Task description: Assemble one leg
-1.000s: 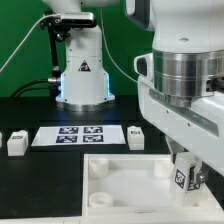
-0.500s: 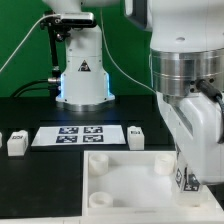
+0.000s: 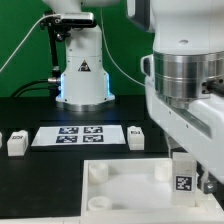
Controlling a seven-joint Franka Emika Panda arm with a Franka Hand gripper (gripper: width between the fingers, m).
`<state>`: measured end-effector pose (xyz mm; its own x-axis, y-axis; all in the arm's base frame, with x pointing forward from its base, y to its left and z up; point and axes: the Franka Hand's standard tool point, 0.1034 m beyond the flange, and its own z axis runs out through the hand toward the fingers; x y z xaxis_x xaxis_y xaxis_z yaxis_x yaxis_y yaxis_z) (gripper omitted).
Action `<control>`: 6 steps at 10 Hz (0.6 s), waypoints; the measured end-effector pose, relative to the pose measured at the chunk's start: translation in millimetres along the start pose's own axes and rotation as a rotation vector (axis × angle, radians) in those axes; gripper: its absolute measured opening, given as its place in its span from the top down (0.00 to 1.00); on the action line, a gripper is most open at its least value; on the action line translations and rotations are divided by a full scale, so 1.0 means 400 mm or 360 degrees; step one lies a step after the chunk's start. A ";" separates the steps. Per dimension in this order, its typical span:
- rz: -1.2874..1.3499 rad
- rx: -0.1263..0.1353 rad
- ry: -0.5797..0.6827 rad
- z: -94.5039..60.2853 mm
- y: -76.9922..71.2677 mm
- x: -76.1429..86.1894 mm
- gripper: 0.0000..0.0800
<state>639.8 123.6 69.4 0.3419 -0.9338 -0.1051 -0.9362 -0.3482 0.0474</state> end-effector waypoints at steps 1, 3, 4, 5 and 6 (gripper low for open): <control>-0.0268 -0.0009 0.0002 0.001 0.002 0.000 0.19; -0.0634 -0.0020 -0.0004 0.000 0.002 0.000 0.19; -0.0873 -0.0021 -0.0005 0.001 0.002 0.001 0.19; -0.1038 -0.0021 -0.0006 0.001 0.003 0.002 0.19; -0.1151 -0.0021 -0.0007 0.000 0.002 0.002 0.19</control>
Offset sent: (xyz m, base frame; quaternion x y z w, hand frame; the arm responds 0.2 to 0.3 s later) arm 0.0032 0.0006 0.0000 -0.0170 0.0028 -0.3340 0.9424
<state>639.2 122.6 69.3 0.8752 -0.4690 -0.1185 -0.4746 -0.8799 -0.0235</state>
